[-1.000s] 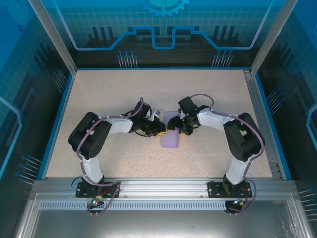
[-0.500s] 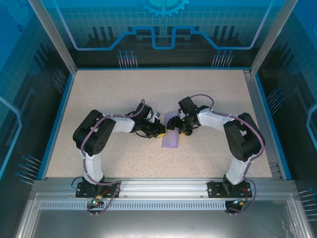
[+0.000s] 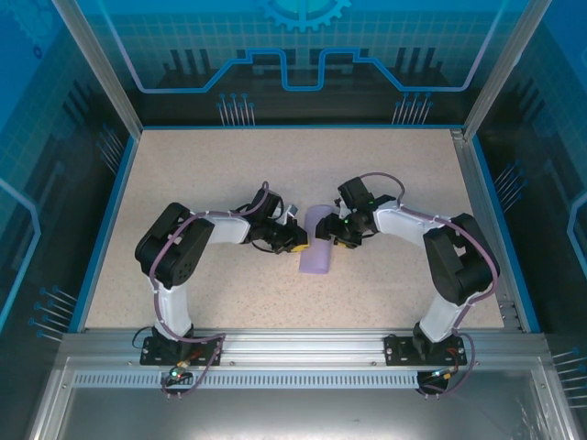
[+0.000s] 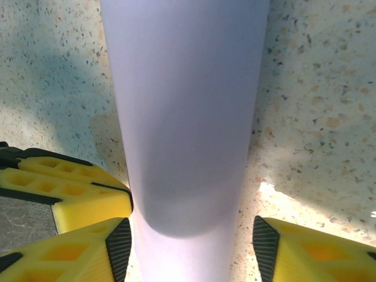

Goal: Fold a paper plane with a square sheet of paper (pick it up from the middle)
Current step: Hold the square sheet of paper at the center of the table.

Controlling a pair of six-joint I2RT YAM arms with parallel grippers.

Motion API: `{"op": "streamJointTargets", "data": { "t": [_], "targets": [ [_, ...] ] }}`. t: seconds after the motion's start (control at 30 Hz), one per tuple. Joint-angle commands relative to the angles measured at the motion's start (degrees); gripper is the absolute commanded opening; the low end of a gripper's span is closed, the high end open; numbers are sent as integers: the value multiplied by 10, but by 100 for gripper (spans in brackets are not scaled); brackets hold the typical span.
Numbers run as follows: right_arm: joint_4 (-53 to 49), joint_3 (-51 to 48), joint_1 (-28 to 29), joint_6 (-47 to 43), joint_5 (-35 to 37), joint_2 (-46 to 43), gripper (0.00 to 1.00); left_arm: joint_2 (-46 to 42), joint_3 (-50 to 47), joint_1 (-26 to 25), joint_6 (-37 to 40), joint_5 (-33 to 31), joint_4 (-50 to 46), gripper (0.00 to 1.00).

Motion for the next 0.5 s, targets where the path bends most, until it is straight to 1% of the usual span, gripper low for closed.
{"op": "streamJointTargets", "data": {
  "t": [0.0,0.1,0.13,0.17,0.2,0.23,0.3,0.37,0.47],
  "targets": [
    [-26,-2,-5,-12,17,16,55,3,11,-4,6,1,-14,14],
    [-27,-2,-4,-17,18,26,54,-24,2,-4,7,-4,-14,19],
    [-25,-3,-5,-20,15,28,54,-42,-7,-4,9,-21,-16,20],
    [-25,-3,-4,-21,14,31,54,-66,-16,-4,11,-40,-19,24],
    [-27,-3,-5,-22,15,32,54,-87,-24,-4,12,-66,-25,31],
    [-29,-1,-5,-22,19,33,55,-112,-32,-4,17,-96,-39,34],
    [-36,2,-6,-22,26,36,55,-151,-41,-4,21,-144,-62,32],
    [-42,5,-4,-18,33,39,56,-183,-46,-3,24,-193,-94,35],
    [-46,7,-4,-10,42,42,57,-209,-49,0,28,-230,-122,37]
  ]
}}
